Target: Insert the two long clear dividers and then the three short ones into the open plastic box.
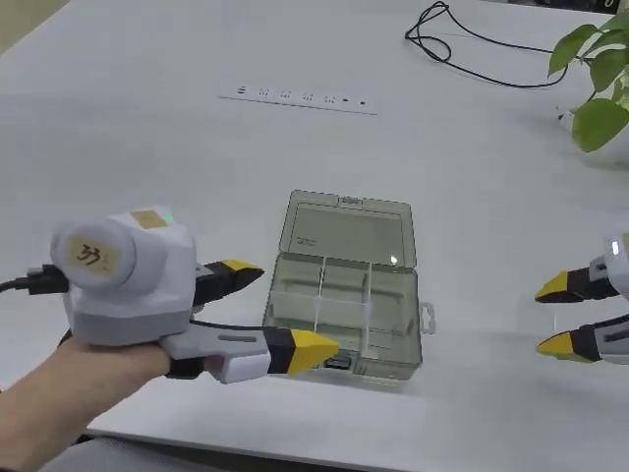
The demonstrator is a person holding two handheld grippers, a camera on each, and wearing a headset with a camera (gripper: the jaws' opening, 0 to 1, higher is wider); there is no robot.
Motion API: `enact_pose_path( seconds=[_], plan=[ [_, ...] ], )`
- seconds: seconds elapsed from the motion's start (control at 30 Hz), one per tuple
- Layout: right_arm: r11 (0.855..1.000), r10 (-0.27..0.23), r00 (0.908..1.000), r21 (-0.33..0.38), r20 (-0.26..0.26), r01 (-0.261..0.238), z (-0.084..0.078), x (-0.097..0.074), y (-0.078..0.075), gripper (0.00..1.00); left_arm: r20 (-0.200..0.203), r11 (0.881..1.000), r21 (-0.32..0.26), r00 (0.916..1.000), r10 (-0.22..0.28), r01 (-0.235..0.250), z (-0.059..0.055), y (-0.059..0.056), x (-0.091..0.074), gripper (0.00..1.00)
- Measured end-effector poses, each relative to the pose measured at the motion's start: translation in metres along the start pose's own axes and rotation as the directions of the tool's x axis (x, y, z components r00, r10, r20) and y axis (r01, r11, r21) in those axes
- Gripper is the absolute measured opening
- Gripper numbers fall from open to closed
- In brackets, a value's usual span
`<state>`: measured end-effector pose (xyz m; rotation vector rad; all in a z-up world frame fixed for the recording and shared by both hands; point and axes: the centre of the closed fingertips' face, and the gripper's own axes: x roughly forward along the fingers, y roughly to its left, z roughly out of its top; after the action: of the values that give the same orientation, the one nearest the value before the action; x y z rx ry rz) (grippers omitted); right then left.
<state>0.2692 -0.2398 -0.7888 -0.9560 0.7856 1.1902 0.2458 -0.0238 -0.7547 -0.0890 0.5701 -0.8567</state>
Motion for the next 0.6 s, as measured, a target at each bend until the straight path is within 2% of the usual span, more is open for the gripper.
enact_pose_path(
  seconds=[0.07,0.2,0.37,0.6],
  plan=[
    [0.999,-0.022,0.9995,-0.032,0.024,0.022,0.011,-0.003,-0.003,0.32,0.003,1.0,-0.017,1.0,-0.008,0.008,0.003,-0.002,0.004,0.75],
    [0.998,-0.032,0.9983,-0.059,0.049,0.035,0.029,-0.008,-0.004,0.32,0.003,0.999,-0.025,0.9997,-0.025,0.025,0.008,-0.009,0.012,0.71],
    [0.993,-0.043,0.9935,-0.102,0.105,0.053,0.062,-0.015,-0.005,0.32,0.017,0.994,-0.083,0.9973,-0.071,0.072,0.02,-0.023,0.028,0.63],
    [0.98,-0.047,0.985,-0.182,0.166,0.077,0.092,-0.016,-0.009,0.33,0.034,0.976,-0.162,0.9892,-0.142,0.146,0.036,-0.044,0.051,0.49]
  ],
)
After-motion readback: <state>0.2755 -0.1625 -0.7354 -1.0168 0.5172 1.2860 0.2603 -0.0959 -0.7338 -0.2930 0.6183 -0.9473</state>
